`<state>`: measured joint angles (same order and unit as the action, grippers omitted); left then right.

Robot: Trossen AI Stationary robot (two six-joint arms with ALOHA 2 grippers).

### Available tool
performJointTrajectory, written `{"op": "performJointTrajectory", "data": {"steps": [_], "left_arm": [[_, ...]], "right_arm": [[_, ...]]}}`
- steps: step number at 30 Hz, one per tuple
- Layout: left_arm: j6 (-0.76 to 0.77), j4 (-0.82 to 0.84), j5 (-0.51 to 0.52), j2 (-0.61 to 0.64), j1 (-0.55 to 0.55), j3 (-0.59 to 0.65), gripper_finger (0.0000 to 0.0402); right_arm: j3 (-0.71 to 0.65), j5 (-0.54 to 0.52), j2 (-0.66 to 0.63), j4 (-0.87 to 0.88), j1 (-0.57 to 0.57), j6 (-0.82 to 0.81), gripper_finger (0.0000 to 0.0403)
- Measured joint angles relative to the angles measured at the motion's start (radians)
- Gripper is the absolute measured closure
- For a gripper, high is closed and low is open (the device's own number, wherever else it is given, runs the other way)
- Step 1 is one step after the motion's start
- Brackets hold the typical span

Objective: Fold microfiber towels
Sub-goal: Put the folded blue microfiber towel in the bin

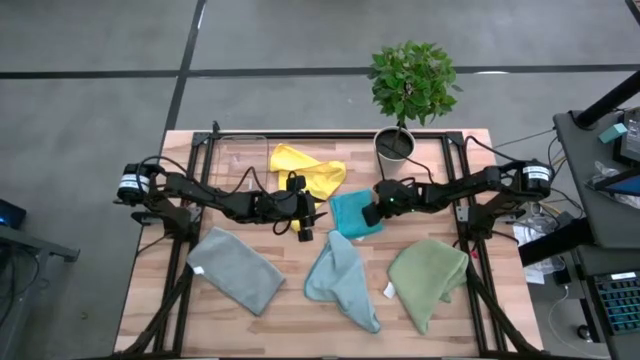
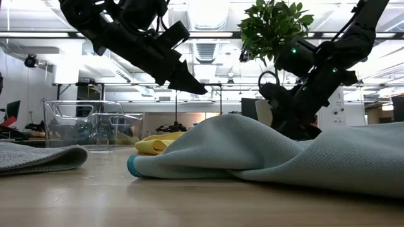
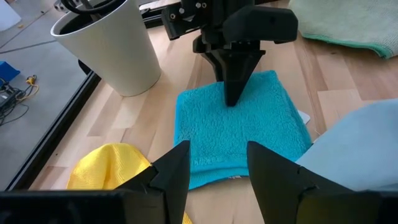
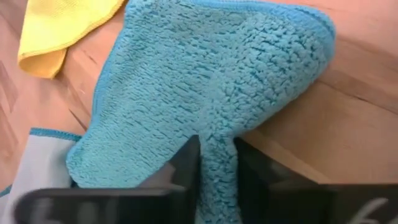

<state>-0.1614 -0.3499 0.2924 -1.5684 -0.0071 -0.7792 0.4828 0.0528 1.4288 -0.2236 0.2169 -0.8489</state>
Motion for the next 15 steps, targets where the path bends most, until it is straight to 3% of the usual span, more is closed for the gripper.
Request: {"op": "performJointTrajectory", "data": {"steps": [3,15], "left_arm": [[0.0,0.0,0.0,0.0,0.0,0.0,0.0259],[0.042,-0.027,0.0,0.0,0.0,0.0,0.0259]], "right_arm": [[0.0,0.0,0.0,-0.023,0.0,0.009,0.0386],[0.0,0.0,-0.046,-0.051,-0.001,0.023,0.0389]]}}
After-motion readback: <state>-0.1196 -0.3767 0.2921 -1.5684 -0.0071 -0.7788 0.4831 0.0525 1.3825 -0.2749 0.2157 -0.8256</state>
